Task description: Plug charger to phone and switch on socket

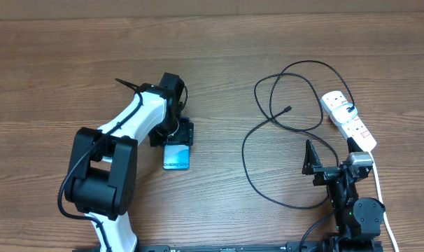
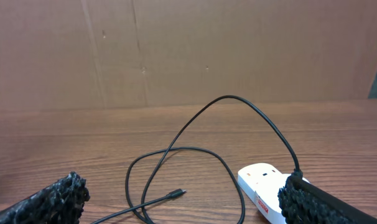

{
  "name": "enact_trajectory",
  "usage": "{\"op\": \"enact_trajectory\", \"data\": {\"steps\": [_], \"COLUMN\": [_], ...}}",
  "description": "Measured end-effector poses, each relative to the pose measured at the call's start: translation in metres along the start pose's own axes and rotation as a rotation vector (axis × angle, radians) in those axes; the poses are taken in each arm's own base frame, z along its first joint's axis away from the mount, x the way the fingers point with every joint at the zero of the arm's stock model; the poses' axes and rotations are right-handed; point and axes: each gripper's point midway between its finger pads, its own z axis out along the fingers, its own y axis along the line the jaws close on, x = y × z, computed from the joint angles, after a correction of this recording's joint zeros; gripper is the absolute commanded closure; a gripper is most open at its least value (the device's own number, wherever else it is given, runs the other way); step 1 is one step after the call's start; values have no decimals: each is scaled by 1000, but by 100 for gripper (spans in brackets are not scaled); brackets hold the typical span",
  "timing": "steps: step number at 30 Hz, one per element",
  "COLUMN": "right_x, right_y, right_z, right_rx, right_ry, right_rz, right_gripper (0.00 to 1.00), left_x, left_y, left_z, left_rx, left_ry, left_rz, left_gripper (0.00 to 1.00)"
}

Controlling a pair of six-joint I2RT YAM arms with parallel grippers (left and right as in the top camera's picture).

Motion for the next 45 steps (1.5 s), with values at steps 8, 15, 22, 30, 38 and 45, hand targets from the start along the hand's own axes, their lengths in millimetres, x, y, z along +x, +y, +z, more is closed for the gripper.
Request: {"op": "enact_trajectory", "data": {"steps": [8,15,22,30,38,45], "right_x": [0,0,0,0,0,0], "right_y": [0,0,0,0,0,0], "right_z": [0,0,0,0,0,0], "right_rx": [0,0,0,0,0,0], "right_ry": [1,1,1,0,1,0], "right_rz": [0,0,0,0,0,0], "right_gripper": [0,0,0,0,0,0], "left_x": [18,25,39,45,45,44], "left_y": [-34,-64,-94,-137,-158,-162], "left_z": [-18,-46,-66,-107,-142,-153], "left_rx": [173,332,527,865,1085,1145], "left_ry": [146,212,302,398,469,502], "left_rz": [-22,-37,-66,-98,-138,-166], "left_gripper": [46,49,48,48,48,49]}}
